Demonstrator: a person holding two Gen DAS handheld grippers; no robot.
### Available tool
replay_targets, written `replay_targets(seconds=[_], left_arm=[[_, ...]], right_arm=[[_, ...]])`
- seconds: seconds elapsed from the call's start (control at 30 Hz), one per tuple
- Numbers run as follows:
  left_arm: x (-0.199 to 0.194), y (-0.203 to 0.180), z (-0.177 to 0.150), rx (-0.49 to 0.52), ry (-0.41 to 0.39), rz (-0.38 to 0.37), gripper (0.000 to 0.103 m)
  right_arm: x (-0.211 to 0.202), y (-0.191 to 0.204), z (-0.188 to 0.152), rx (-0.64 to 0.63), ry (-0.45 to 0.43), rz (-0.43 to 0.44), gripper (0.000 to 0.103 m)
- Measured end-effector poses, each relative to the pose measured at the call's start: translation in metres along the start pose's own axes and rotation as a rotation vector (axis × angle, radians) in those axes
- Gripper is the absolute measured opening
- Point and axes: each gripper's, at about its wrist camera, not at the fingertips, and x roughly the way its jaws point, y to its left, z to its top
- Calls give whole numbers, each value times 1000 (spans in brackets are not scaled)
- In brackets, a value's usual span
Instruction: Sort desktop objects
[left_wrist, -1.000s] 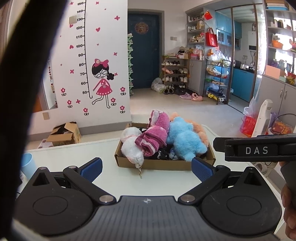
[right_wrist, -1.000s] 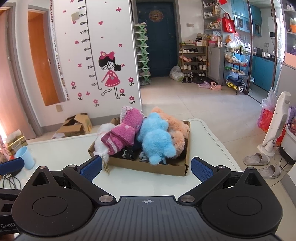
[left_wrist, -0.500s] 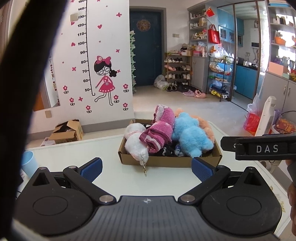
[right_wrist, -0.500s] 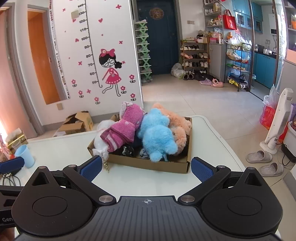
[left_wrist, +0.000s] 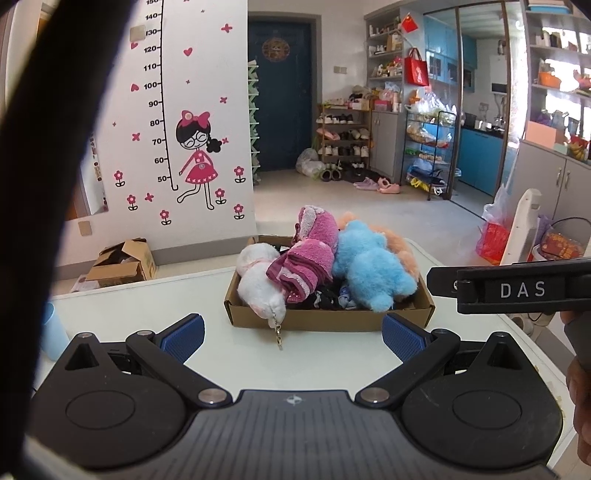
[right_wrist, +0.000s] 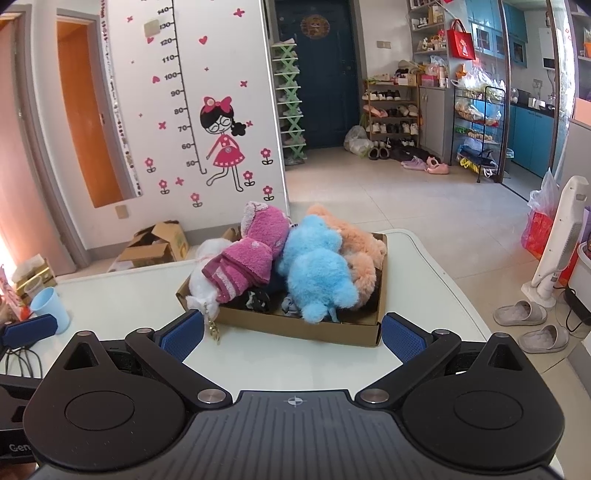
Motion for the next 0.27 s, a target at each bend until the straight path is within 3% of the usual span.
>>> replay_targets(seconds=[0.27], left_arm=[[-1, 5, -2, 8, -16, 15, 102]], right_arm=[[5, -1, -1, 2, 3, 2, 103]])
